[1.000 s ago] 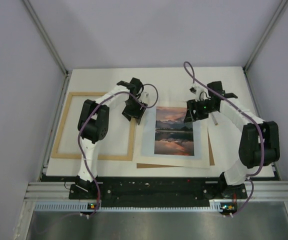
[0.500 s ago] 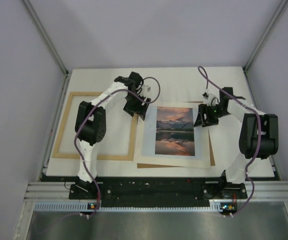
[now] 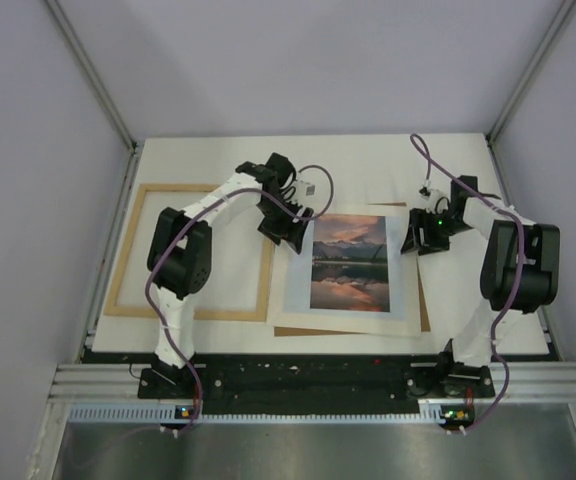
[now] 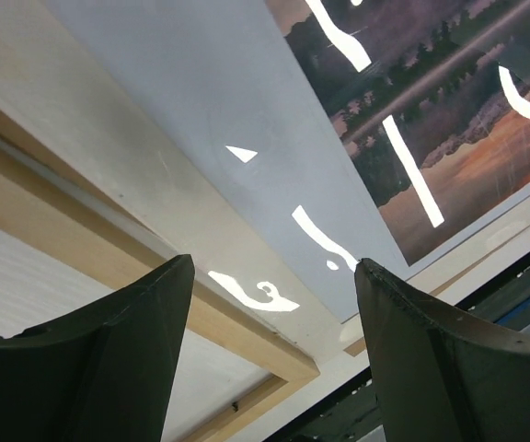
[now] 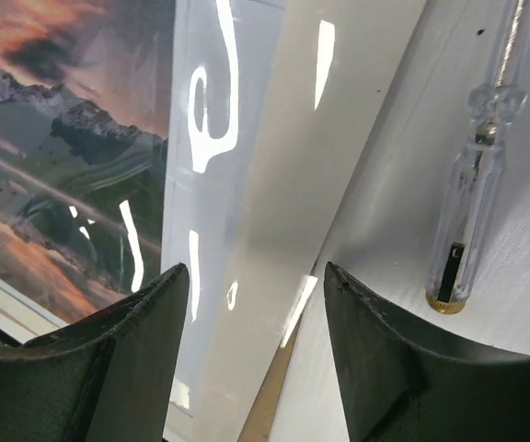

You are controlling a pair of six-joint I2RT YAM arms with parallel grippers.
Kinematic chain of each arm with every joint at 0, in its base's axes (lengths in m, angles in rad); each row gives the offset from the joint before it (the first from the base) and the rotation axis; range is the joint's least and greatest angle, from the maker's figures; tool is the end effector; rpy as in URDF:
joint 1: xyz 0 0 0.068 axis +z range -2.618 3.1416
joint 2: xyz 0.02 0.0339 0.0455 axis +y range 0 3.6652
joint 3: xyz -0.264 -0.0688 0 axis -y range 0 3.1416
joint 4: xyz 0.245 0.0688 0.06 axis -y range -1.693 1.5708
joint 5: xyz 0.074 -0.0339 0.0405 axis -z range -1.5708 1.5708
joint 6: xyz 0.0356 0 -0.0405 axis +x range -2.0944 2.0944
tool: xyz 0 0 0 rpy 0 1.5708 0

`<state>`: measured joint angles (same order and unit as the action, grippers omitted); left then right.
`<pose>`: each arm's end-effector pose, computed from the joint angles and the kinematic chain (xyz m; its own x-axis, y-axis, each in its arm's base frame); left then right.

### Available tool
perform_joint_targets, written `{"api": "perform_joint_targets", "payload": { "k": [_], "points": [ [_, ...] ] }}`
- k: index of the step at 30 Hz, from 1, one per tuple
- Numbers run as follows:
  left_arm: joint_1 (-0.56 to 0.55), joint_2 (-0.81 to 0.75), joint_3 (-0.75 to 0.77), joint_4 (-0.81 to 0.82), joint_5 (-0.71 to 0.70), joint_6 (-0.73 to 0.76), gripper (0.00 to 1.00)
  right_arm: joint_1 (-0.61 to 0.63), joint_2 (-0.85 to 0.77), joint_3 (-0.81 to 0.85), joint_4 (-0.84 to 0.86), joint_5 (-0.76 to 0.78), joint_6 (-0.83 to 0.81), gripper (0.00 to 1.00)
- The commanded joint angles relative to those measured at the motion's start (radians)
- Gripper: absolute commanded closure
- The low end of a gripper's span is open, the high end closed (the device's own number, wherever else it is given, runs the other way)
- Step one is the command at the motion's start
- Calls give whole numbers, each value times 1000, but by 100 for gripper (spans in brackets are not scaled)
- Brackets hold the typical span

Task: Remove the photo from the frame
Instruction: Pick up the photo frame item from the photo frame.

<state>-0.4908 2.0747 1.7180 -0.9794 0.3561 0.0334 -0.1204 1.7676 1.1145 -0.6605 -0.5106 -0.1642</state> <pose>0.3672 -0.2103 0.2109 -0.8402 0.4845 -0.2437 0.5416 0.7727 -0.3311 0.3291 -0.0223 0.1696 -0.9441 -0.0294 -0.3282 -0.1753 0.8882 0.4247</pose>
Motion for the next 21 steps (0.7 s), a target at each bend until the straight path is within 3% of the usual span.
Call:
{"api": "perform_joint_targets", "payload": {
  "k": [1, 11, 21],
  "points": [
    [-44, -10, 0, 45, 46, 17, 23, -13, 46, 65, 15, 34, 2, 39],
    [-104, 103, 15, 62, 17, -7, 23, -19, 111, 113, 25, 41, 14, 39],
    [-129, 176, 9, 67, 15, -4, 23, -102, 127, 123, 12, -256, 63, 52]
  ]
}}
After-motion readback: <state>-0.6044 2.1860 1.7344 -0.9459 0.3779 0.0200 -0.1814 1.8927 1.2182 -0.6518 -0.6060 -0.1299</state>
